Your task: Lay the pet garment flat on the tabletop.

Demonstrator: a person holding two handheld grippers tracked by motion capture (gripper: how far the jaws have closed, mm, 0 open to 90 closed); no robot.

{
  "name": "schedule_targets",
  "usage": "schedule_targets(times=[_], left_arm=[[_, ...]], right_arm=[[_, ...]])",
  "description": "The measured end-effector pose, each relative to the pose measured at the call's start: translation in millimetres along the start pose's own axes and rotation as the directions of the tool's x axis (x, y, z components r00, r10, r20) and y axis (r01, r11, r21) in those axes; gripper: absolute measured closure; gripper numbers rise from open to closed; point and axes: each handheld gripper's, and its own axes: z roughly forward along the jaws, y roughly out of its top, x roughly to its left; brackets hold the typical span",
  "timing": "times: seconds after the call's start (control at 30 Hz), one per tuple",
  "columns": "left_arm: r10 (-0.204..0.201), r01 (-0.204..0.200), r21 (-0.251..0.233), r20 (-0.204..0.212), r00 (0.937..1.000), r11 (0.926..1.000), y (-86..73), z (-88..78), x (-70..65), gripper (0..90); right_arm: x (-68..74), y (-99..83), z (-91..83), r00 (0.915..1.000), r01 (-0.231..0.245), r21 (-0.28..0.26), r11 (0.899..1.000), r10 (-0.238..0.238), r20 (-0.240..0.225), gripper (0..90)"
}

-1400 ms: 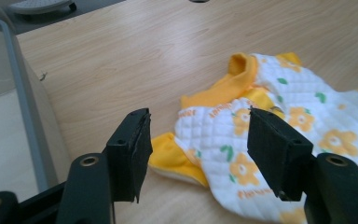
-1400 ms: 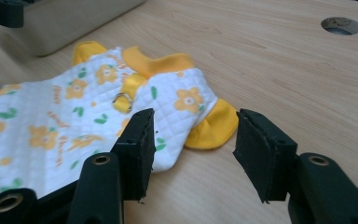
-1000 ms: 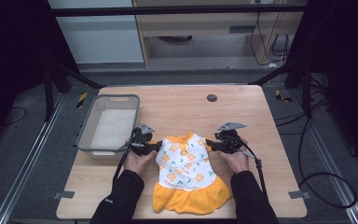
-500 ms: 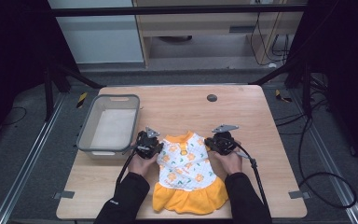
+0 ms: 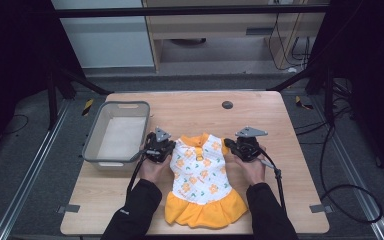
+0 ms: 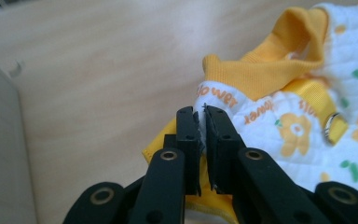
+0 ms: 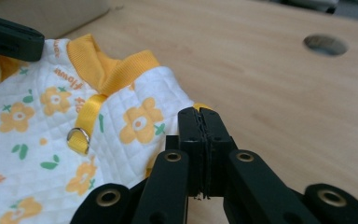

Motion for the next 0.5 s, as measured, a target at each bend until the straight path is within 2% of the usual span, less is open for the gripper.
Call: schedule_targets(times=[0.03,0.1,0.17,0.2,0.23,0.3,0.37,0.4,0.5], left_arm=[[0.006,-0.007,-0.028,-0.013,0.9999,0.9996,7.8,-0.4,-1.6,84.5],[0.01,-0.011,-0.06,-0.026,0.9996,0.9982,19.2,1.7,-2.2,84.4],[-0.007,0.004,-0.08,-0.036,0.9993,0.9968,27.6,8.0,-1.0,83.8],[-0.022,0.019,-0.083,-0.034,0.9992,0.9964,29.6,11.3,-0.3,82.6],[-0.04,0.037,-0.084,-0.034,0.9986,0.9958,31.7,16.1,0.6,81.2],[-0.052,0.05,-0.077,-0.028,0.9983,0.9958,32.2,21.1,2.0,70.8],[-0.056,0.055,-0.065,-0.02,0.9982,0.9964,30.7,20.2,2.9,61.4],[-0.051,0.05,-0.072,-0.021,0.9985,0.9962,29.6,17.4,3.1,57.6],[-0.052,0.052,-0.089,0.008,0.9986,0.9946,27.1,4.7,5.8,54.5]], right_arm=[[-0.3,2.6,-1.6,0.9999,0.001,-0.016,1.0,-0.001,0.012,88.9],[-2.1,7.5,-5.1,0.9978,0.016,-0.055,0.998,-0.013,0.065,88.7],[-3.7,9.8,-6.3,0.9909,0.02,-0.078,0.997,-0.01,0.134,88.1],[-4.3,10.2,-5.9,0.9825,0.033,-0.075,0.997,-0.019,0.185,87.6],[-4.7,10.0,-5.1,0.9762,0.046,-0.069,0.997,-0.03,0.215,86.0],[-7.4,8.3,-2.2,0.9652,0.048,-0.037,0.998,-0.037,0.259,77.4],[-8.9,7.0,-2.8,0.9637,0.049,-0.023,0.999,-0.041,0.264,73.5],[-9.3,6.2,-5.6,0.9666,0.042,-0.03,0.999,-0.033,0.254,72.3],[-7.5,5.8,-14.3,0.9748,0.044,-0.043,0.998,-0.033,0.221,71.1]])
